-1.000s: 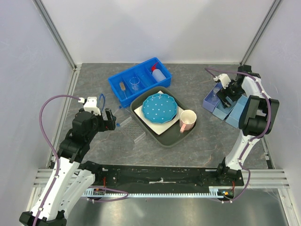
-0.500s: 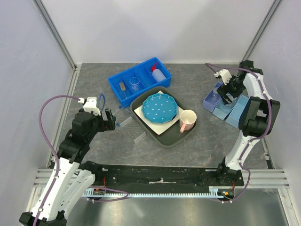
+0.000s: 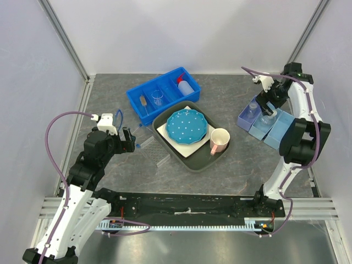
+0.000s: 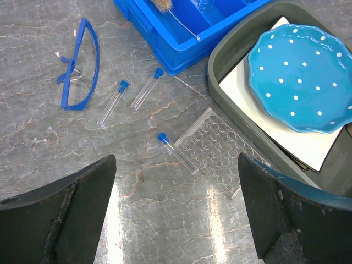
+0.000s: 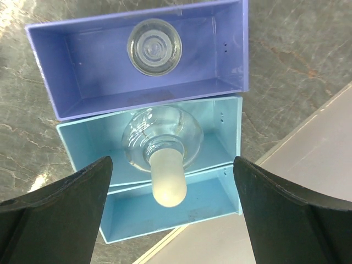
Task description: Organize the chemistry lab equipment
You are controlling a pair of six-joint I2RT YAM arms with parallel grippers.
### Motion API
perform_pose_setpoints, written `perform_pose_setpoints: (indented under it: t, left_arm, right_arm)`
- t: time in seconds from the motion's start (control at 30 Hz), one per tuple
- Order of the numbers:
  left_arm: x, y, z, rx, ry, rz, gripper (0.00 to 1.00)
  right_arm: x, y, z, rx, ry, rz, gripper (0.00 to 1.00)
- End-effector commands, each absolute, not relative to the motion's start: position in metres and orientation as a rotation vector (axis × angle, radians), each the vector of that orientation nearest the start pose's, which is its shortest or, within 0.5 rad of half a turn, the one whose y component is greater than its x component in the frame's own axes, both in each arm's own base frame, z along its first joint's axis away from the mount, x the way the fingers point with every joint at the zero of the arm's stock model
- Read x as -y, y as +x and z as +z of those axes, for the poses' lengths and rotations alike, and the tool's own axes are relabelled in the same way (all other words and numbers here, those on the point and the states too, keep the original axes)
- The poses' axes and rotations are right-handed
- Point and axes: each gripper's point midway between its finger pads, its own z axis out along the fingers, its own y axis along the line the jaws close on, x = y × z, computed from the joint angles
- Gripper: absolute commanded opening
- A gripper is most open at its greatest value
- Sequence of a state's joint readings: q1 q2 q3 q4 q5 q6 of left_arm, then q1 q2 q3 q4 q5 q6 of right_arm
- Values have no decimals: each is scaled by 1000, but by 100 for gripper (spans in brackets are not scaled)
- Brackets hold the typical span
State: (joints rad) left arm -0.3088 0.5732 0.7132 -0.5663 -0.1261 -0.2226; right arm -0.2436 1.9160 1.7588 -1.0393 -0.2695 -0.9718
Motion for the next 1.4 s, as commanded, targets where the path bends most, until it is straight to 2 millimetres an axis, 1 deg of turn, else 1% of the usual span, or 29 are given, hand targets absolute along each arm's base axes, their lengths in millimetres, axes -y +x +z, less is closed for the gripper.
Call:
perform_pose_setpoints:
  t: [0.0, 0.1, 0.13, 0.2, 0.23, 0.27, 0.3, 0.33, 0.37, 0.4, 0.43, 0.47, 0.53, 0.6, 0.67, 0.73, 0.8, 0.83, 0.87, 0.9, 0.93, 0.97, 1.03, 1.07, 1.13, 1.17, 1.23, 1.27, 1.37]
  left_arm:
    - [62, 240, 220, -1951, 40, -213, 98]
    - [63, 240, 219, -1954, 43, -215, 97]
    - [63, 240, 220, -1951, 42, -216, 97]
    - [63, 240, 219, -1951, 46, -216, 97]
    - [64, 240, 219, -1952, 47, -219, 97]
    - [64, 240, 219, -1952, 49, -220, 97]
    - [64, 241, 218, -1955, 48, -220, 97]
    - [65, 241, 219, -1953, 49, -222, 97]
    - [65, 241, 218, -1957, 52, -224, 97]
    - [66, 242, 216, -1961, 53, -225, 97]
    - [66, 242, 215, -1967, 52, -222, 97]
    - [66, 243, 215, -1966, 55, -223, 97]
    - [67, 245, 213, -1975, 53, -222, 97]
    - [66, 249, 207, -2001, 50, -205, 96]
    - [58, 254, 207, -2021, 21, -170, 95]
    - [47, 262, 197, -2073, -21, -134, 93]
    - [41, 271, 197, -2093, -51, -133, 91]
    - [34, 279, 188, -2134, -85, -129, 89]
    - [29, 286, 191, -2136, -105, -119, 86]
    - [23, 291, 190, -2146, -118, -92, 83]
    - [9, 299, 175, -2204, -164, -22, 81]
    - [3, 308, 183, -2199, -179, -1, 76]
    - [-6, 321, 169, -2260, -210, 48, 72]
    - [-9, 332, 175, -2251, -216, 66, 70]
    - [-17, 345, 176, -2261, -222, 126, 68]
    - [-20, 358, 170, -2287, -222, 151, 66]
    - [-26, 368, 163, -2320, -195, 199, 64]
    - [-26, 377, 156, -2351, -175, 211, 60]
    - [-32, 389, 145, -2403, -141, 261, 52]
  right_arm:
    - [67, 425, 198, -2340, -1024, -18, 98]
    - [42, 420, 216, -2283, -1035, 6, 98]
    - [23, 418, 221, -2245, -1058, 49, 98]
    - [-4, 406, 232, -2198, -1025, 123, 98]
    - [-26, 395, 249, -2128, -1043, 150, 98]
    - [-45, 390, 243, -2089, -1041, 218, 98]
    - [-60, 384, 248, -2063, -1010, 253, 98]
    - [-85, 369, 269, -1965, -1025, 273, 98]
    - [-99, 369, 265, -1902, -1007, 313, 98]
    - [-111, 361, 272, -1886, -916, 401, 98]
    - [-117, 350, 292, -1813, -865, 430, 98]
    - [-122, 354, 290, -1764, -808, 465, 98]
    - [-133, 342, 296, -1723, -755, 568, 98]
    - [-153, 321, 285, -1672, -872, 723, 98]
    - [-159, 309, 274, -1653, -923, 783, 98]
    - [-164, 297, 270, -1619, -966, 836, 98]
    - [-166, 290, 259, -1627, -978, 868, 98]
    - [-167, 289, 256, -1618, -984, 876, 98]
    - [-169, 284, 245, -1636, -977, 911, 98]
    - [-169, 282, 241, -1638, -974, 925, 98]
    - [-171, 278, 237, -1628, -979, 947, 98]
    - [-171, 275, 236, -1624, -982, 953, 98]
    - [-172, 267, 235, -1608, -993, 968, 98]
    - [-173, 264, 235, -1601, -999, 977, 98]
    - [-175, 262, 236, -1591, -1007, 991, 98]
    - [-174, 262, 236, -1592, -1005, 988, 98]
    - [-174, 263, 236, -1601, -997, 981, 98]
    - [-173, 263, 238, -1599, -995, 983, 98]
    - [-174, 260, 241, -1591, -997, 988, 98]
